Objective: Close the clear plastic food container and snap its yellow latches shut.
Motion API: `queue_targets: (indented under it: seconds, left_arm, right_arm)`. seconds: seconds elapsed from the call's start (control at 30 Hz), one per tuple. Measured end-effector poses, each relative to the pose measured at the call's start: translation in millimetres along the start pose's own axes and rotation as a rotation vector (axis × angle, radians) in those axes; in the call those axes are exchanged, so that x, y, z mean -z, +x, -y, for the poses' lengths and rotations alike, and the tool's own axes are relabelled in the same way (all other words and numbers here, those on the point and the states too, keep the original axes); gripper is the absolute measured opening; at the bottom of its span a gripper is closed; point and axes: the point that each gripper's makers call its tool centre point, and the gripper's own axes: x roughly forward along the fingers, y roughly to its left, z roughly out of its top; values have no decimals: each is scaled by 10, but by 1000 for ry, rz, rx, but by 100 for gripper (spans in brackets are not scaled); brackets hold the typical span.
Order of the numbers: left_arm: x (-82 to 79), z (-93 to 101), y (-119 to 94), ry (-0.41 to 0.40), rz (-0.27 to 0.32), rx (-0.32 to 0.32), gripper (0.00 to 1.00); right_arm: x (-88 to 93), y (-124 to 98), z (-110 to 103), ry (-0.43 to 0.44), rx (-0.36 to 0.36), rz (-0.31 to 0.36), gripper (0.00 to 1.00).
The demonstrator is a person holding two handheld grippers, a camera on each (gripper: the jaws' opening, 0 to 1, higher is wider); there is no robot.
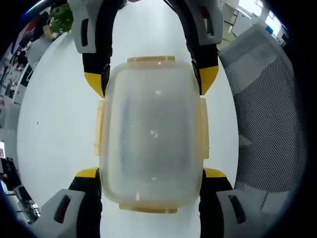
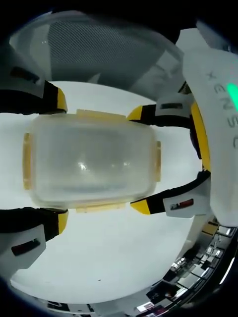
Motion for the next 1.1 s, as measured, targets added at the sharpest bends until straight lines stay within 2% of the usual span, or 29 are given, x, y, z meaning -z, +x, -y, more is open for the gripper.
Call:
queue_targets:
  seconds: [0.73, 1.1]
  left_arm:
    - [300, -22, -64, -1, 11, 3, 81]
    - [316, -78, -67, -8, 20, -2, 81]
  right_arm:
    - [-280, 118, 19, 6, 1, -2, 77]
    - [-299, 126, 83, 6, 0, -3, 77]
